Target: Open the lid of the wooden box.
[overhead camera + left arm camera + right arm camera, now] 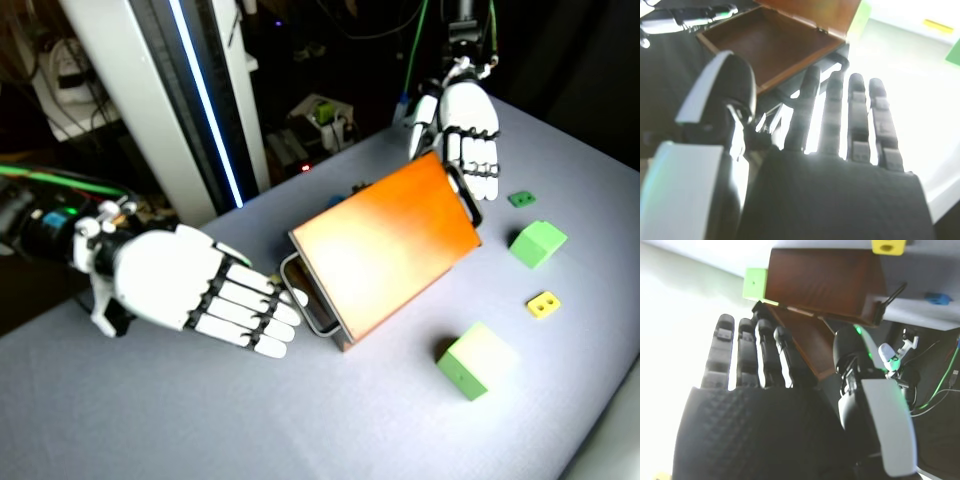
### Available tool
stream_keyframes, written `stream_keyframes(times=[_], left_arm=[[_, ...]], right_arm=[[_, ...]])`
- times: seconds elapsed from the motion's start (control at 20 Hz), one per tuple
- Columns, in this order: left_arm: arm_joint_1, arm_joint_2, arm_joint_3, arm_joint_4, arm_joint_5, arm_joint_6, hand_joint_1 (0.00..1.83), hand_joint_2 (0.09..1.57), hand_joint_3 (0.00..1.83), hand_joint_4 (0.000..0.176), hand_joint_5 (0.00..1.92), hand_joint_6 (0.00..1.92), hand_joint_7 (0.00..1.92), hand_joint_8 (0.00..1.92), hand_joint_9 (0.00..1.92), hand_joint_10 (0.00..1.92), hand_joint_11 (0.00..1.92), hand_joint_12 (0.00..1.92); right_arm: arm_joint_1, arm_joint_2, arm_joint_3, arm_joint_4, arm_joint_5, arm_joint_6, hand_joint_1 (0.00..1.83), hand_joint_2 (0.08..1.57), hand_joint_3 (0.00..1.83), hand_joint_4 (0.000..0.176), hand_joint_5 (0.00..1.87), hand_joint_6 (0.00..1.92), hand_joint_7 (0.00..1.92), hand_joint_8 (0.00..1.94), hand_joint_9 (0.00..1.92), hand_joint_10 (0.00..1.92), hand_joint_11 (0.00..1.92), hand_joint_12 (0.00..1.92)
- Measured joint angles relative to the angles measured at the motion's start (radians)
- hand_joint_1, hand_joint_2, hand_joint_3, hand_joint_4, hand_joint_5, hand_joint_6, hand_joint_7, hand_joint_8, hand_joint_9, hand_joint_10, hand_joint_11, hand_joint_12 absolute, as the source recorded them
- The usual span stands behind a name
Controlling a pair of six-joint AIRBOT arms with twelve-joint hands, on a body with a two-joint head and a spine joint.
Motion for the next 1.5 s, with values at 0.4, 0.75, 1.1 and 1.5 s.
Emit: stream_keyframes(times=[0.4,0.75,1.1,1.5], left_arm=[[-0.113,-0.031,0.051,-0.037,-0.003,0.031,0.22,1.43,0.0,0.0,0.0,0.0,0.0,0.0,0.0,0.0,0.0,0.0],[-0.158,-0.069,0.092,-0.068,0.024,0.052,0.44,1.41,0.0,0.024,0.0,0.0,0.0,0.0,0.0,0.0,0.0,0.0],[-0.158,-0.069,0.086,-0.082,-0.013,0.055,0.36,1.42,0.0,0.012,0.0,0.0,0.0,0.0,0.0,0.0,0.0,0.0],[-0.146,-0.067,0.062,-0.104,-0.122,0.072,0.28,1.43,0.0,0.0,0.0,0.0,0.0,0.0,0.0,0.0,0.0,0.0]], right_arm=[[0.044,-0.016,0.037,0.061,0.06,-0.022,0.26,1.42,0.0,0.0,0.0,0.0,0.0,0.0,0.0,0.0,0.0,0.01],[0.093,-0.047,0.071,0.108,0.068,-0.053,0.55,1.43,0.0,0.0,0.0,0.0,0.0,0.0,0.0,0.0,0.03,0.02],[0.094,-0.042,0.056,0.105,0.103,-0.054,0.42,1.46,0.01,0.0,0.0,0.0,0.0,0.0,0.0,0.0,0.06,0.03],[0.073,0.013,0.002,0.106,0.242,-0.068,0.2,1.49,0.01,0.0,0.0,0.0,0.0,0.0,0.0,0.0,0.0,0.0]])
